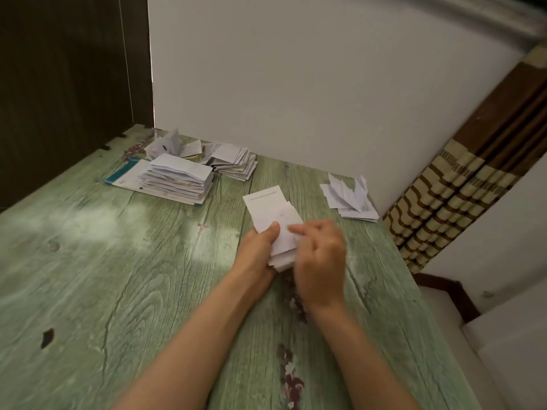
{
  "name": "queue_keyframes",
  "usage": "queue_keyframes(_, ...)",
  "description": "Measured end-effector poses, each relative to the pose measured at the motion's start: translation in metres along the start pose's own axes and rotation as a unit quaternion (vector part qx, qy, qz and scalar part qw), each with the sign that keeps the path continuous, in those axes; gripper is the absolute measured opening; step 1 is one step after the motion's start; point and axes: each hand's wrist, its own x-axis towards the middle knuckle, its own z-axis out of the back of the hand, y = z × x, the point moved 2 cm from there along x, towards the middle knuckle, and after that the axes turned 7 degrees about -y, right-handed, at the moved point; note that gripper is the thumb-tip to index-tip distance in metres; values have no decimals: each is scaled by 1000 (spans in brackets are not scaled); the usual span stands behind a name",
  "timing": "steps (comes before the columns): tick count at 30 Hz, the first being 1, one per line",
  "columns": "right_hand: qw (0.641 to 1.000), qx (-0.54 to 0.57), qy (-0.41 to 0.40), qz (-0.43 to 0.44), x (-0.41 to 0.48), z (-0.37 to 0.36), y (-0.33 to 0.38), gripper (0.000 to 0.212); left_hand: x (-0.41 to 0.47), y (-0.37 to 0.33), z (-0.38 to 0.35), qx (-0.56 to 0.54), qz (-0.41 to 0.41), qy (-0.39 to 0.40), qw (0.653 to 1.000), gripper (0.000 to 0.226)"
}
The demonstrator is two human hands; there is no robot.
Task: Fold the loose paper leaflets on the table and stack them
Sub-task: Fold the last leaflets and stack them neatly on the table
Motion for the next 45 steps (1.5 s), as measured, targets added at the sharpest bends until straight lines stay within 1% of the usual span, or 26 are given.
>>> queue_keyframes(2,988,57,-87,-115,28,14,-16,25,2,-3,2,-10,11,0,1000,13)
queue_keyframes(4,963,21,-177,-204,66,24,-48,23,3,-6,3,-8,26,8,1000,12)
queue_keyframes(6,936,-34,-210,-280,101,31,-89,32,4,-5,4,4,35,11,999,13)
queue_keyframes(7,926,-51,-202,-316,115,31,-108,36,4,-5,4,9,39,14,999,15)
queue_keyframes(9,916,-86,-154,-360,136,28,-138,45,2,-3,3,7,51,14,999,17)
queue_keyframes(13,922,-159,-3,-354,157,-3,-152,72,5,-5,4,-11,67,15,998,12)
queue_keyframes(16,898,-250,106,-345,153,-24,-148,90,6,-4,4,-19,77,14,997,12)
queue_keyframes(18,883,-314,130,-324,150,-30,-142,94,7,-3,4,-18,79,16,997,13)
queue_keyframes(20,874,-348,127,-315,152,-30,-137,93,8,-3,5,-19,79,18,997,15)
queue_keyframes(21,873,-343,127,-323,155,-27,-133,93,8,-3,5,-20,79,18,997,17)
queue_keyframes(22,875,-307,132,-349,157,-23,-129,92,9,-3,5,-18,77,20,997,19)
queue_keyframes(23,879,-236,144,-389,158,-20,-126,83,8,-4,5,-15,75,21,997,19)
queue_keyframes(24,877,-152,158,-427,157,-16,-124,68,8,-4,5,-13,73,22,997,19)
queue_keyframes(25,870,-87,159,-458,154,-11,-118,55,8,-4,5,-11,71,23,997,18)
queue_keyframes(26,865,-44,144,-478,148,-9,-115,49,9,-5,6,-9,69,23,997,17)
queue_keyframes(28,885,-2,73,-460,140,-1,-112,49,6,-6,5,-7,64,24,998,15)
queue_keyframes(30,903,41,32,-427,131,3,-109,48,6,-6,5,-6,53,19,998,17)
queue_keyframes(32,900,120,8,-418,120,9,-101,46,6,-9,4,7,24,6,1000,16)
queue_keyframes(35,883,248,43,-396,105,20,-83,44,7,-21,7,73,-73,-20,994,17)
queue_keyframes(38,842,362,136,-377,84,34,-56,41,10,-32,12,134,-146,-39,979,22)
queue_keyframes(39,830,377,179,-370,74,36,-45,42,9,-35,13,147,-154,-39,976,24)
queue_keyframes(40,830,371,215,-357,62,34,-35,42,7,-37,13,162,-155,-35,974,24)
queue_keyframes(41,842,347,239,-337,51,29,-26,41,6,-37,12,174,-153,-24,972,21)
queue_keyframes(42,865,301,249,-315,41,23,-20,39,3,-38,10,182,-152,-9,971,18)
queue_keyframes(44,907,207,240,-278,28,14,-14,36,-4,-38,6,197,-149,10,969,20)
queue_keyframes(45,917,181,231,-271,25,12,-14,34,-5,-37,5,198,-150,13,969,24)
